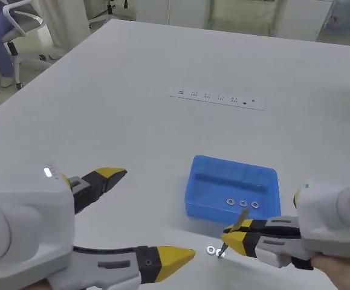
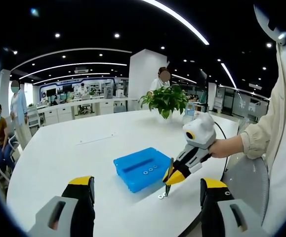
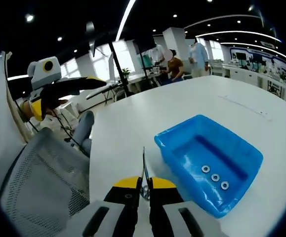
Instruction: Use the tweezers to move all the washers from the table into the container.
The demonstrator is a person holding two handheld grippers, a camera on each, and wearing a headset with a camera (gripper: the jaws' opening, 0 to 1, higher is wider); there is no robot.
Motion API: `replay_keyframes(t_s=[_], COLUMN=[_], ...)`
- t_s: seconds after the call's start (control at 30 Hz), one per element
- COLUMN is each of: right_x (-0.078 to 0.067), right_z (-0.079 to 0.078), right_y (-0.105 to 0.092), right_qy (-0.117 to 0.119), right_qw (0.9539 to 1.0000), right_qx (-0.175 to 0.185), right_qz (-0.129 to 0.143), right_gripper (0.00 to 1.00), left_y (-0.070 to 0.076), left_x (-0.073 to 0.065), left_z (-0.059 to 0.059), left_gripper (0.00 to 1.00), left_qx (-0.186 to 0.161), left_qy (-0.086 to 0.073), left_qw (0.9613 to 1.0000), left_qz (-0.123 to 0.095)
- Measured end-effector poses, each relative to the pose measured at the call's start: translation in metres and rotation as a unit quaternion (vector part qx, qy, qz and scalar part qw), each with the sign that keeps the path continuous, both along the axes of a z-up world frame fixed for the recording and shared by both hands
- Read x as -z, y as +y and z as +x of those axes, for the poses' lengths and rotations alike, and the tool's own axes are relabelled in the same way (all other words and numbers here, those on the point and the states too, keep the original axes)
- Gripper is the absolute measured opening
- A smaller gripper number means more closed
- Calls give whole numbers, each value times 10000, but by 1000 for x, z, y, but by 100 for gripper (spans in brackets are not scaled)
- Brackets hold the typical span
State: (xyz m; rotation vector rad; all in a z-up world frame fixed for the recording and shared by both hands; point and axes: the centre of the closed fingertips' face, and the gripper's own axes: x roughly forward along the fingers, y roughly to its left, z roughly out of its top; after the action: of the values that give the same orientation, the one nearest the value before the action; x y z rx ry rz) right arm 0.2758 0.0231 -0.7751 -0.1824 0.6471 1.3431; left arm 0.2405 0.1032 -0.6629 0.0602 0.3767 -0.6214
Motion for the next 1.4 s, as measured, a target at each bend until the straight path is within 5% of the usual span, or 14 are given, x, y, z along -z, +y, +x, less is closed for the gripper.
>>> replay_keyframes(t_s=[0.17,0.3,0.43,0.77,1.13,1.4], right_x=[0,0,1,-7,-38,-66], right_z=[-10,-21,-23,-21,-11,10], right_y=[3,6,8,10,7,9], right_qy=[-448,-959,-1178,-1118,-1476,-1516], right_qw=[9979,9910,9871,9901,9857,9874], right_qx=[-426,-855,-987,-780,-768,-440], right_qz=[-175,-380,-460,-343,-282,92], right_gripper=[3,3,3,2,2,3], left_y=[0,-1,-2,0,-5,-4], left_x=[0,0,-1,-1,-1,-2], left_z=[0,1,1,0,1,1], left_gripper=[90,90,90,90,90,90], left_qx=[6,14,33,-6,60,61], left_qy=[3,-5,-8,-19,-30,-35], left_qw=[10000,10000,10000,10000,10000,10000], left_qz=[3,1,6,-19,-31,-26])
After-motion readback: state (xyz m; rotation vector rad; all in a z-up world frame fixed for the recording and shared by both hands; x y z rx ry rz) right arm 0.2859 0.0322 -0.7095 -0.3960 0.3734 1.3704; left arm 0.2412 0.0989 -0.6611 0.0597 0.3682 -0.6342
